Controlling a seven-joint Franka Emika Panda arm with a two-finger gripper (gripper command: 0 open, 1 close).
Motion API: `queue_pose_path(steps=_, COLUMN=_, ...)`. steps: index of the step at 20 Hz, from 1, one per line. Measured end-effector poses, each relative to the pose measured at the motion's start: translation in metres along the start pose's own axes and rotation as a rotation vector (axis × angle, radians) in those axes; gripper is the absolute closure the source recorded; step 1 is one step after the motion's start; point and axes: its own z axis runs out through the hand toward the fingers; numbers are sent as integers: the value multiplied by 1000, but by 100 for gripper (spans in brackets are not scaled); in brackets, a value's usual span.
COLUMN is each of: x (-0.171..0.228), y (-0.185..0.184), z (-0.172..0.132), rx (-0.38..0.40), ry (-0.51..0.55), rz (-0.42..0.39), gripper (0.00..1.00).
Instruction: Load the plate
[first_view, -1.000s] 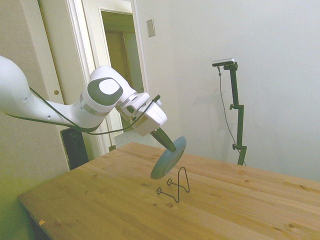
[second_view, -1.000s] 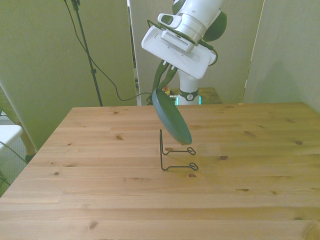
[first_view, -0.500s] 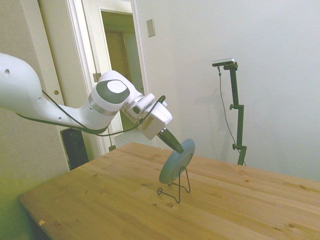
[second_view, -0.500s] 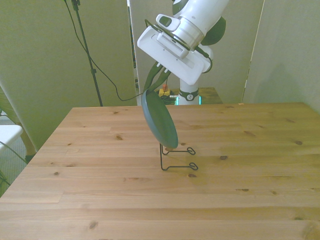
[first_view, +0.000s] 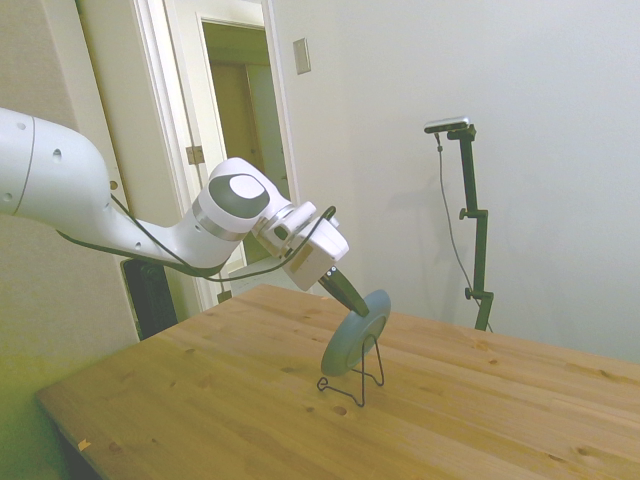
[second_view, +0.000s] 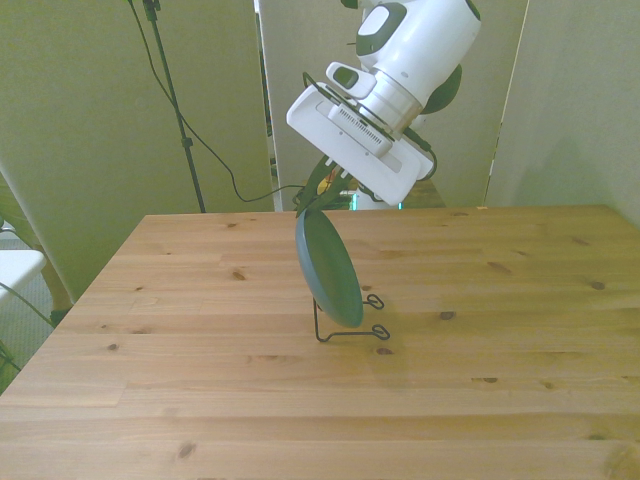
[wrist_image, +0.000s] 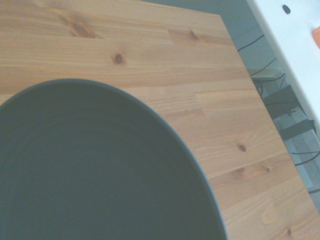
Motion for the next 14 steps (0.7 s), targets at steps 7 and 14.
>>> queue_pose_path(steps=7, x=-16, y=-12, z=10, rx=-10, ry=-14, rz=-25, gripper=100)
queue_pose_path(steps=14, x=-22, y=-15, z=7, rx=-10, ry=-13, rz=-33, gripper=0)
